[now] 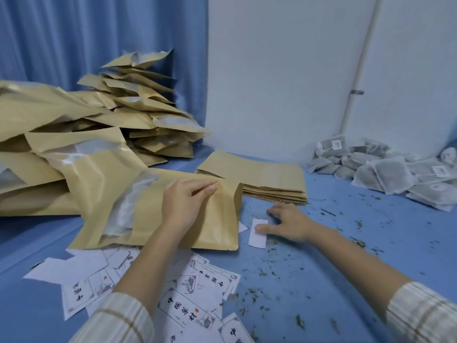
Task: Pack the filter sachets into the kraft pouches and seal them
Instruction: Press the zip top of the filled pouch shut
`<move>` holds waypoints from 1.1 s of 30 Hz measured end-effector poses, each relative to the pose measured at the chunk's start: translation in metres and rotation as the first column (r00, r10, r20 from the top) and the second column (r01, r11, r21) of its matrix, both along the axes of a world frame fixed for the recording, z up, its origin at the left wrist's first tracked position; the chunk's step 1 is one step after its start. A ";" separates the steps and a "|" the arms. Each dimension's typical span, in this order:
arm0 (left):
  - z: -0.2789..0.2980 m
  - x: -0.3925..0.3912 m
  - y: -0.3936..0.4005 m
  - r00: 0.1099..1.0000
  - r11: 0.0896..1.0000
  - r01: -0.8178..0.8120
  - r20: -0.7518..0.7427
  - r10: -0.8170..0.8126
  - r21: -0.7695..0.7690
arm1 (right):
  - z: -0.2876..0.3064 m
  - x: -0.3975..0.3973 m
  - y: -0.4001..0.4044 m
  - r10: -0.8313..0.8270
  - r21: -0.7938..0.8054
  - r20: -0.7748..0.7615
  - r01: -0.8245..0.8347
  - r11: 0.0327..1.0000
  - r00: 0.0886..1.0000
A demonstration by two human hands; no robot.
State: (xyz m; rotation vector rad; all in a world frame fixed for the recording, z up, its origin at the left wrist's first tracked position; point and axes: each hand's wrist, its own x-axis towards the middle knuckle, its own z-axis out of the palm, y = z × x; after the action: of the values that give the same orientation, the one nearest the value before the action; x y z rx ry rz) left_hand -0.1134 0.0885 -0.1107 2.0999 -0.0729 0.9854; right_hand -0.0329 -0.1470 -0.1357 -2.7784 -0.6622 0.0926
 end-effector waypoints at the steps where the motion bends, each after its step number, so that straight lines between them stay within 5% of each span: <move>1: 0.000 0.001 -0.002 1.000 1.000 0.000 -0.004 0.000 0.000 | -0.003 0.000 -0.001 0.007 0.002 0.010 -0.007 1.000 1.000; 6: 0.001 -0.001 -0.005 0.999 0.998 -0.004 -0.041 0.002 -0.060 | -0.007 -0.002 0.000 0.027 0.295 0.027 -0.033 0.955 0.999; 10: 0.008 -0.006 -0.005 0.996 0.994 0.012 -0.085 -0.021 -0.104 | 0.011 -0.010 -0.007 -0.023 0.753 -0.221 0.185 0.632 0.975; 12: 0.015 -0.009 -0.006 0.993 0.988 0.038 -0.106 -0.054 -0.147 | 0.029 -0.017 -0.012 0.089 0.793 -0.263 0.163 0.588 0.961; 16: 0.040 -0.010 -0.019 0.985 0.967 0.119 -0.097 -0.144 -0.225 | 0.068 -0.033 0.013 0.311 0.697 -0.173 -0.106 0.709 0.935; 22: 0.081 -0.007 -0.036 0.963 0.898 0.251 -0.006 -0.271 -0.362 | 0.133 -0.036 0.059 0.128 0.294 0.042 -0.135 0.946 0.991; 29: 0.125 -0.017 -0.045 0.919 0.860 0.371 0.008 -0.393 -0.349 | 0.203 -0.047 0.059 0.161 0.212 -0.298 -0.099 0.972 0.941; 33: 0.149 -0.032 -0.049 0.847 0.821 0.501 -0.039 -0.530 -0.275 | 0.236 -0.045 0.059 0.069 0.083 -0.229 -0.051 0.995 0.971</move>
State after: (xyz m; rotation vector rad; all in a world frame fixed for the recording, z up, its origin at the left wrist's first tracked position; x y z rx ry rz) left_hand -0.1458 0.0395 0.0385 1.7513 -0.4169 0.5097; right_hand -0.0782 -0.0880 0.1004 -2.6200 -0.6735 0.3889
